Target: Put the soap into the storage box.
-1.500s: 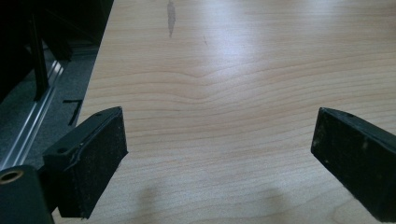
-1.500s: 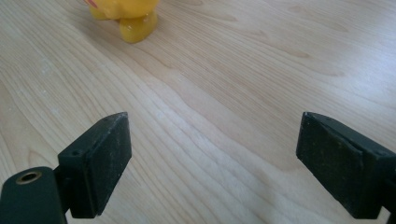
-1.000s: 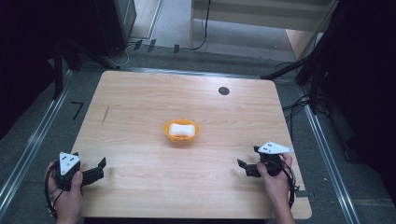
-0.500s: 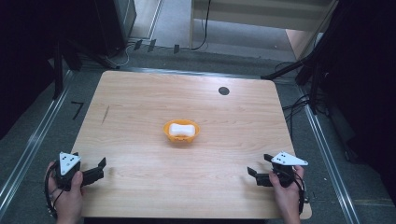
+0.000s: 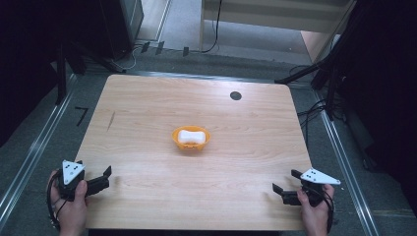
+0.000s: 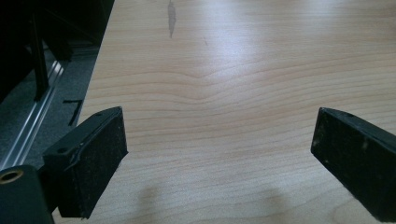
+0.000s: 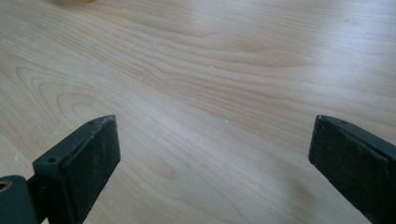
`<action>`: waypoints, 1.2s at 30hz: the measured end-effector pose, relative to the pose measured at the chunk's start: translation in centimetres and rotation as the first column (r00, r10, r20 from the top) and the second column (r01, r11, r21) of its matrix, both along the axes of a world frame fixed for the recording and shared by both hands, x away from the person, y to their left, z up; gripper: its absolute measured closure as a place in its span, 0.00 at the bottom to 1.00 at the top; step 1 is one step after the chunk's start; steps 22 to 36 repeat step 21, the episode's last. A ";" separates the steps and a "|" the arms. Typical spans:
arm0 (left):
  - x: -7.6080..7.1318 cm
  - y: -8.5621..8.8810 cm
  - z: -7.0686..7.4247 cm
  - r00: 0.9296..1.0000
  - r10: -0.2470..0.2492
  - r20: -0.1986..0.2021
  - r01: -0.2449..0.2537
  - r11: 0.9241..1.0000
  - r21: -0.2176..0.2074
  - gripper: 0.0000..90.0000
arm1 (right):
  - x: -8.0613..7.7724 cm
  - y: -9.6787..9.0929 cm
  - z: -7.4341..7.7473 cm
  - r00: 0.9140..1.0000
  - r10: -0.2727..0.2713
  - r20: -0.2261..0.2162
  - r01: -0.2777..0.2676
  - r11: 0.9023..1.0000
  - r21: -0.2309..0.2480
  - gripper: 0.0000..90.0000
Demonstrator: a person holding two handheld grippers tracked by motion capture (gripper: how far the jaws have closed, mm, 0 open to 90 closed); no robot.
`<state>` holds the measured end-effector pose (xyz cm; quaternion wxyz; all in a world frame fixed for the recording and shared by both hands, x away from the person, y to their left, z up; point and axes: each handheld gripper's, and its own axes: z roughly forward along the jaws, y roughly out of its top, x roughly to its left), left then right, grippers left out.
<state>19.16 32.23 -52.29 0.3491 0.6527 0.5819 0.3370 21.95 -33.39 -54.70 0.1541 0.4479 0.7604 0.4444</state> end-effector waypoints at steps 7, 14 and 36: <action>0.0 0.0 0.0 1.000 0.001 0.000 -0.001 1.000 0.002 0.04 | -1.1 -1.8 -0.3 1.000 -0.019 0.003 0.019 1.000 0.016 0.00; 0.0 0.0 0.0 1.000 0.000 -0.003 0.000 1.000 0.004 0.04 | -2.6 -3.9 -0.4 0.998 -0.064 0.012 0.063 0.996 0.058 0.00; 0.0 -0.1 0.0 1.000 0.002 -0.005 -0.002 1.000 0.008 0.04 | -3.4 -5.3 -0.5 0.995 -0.101 0.023 0.097 0.987 0.129 0.00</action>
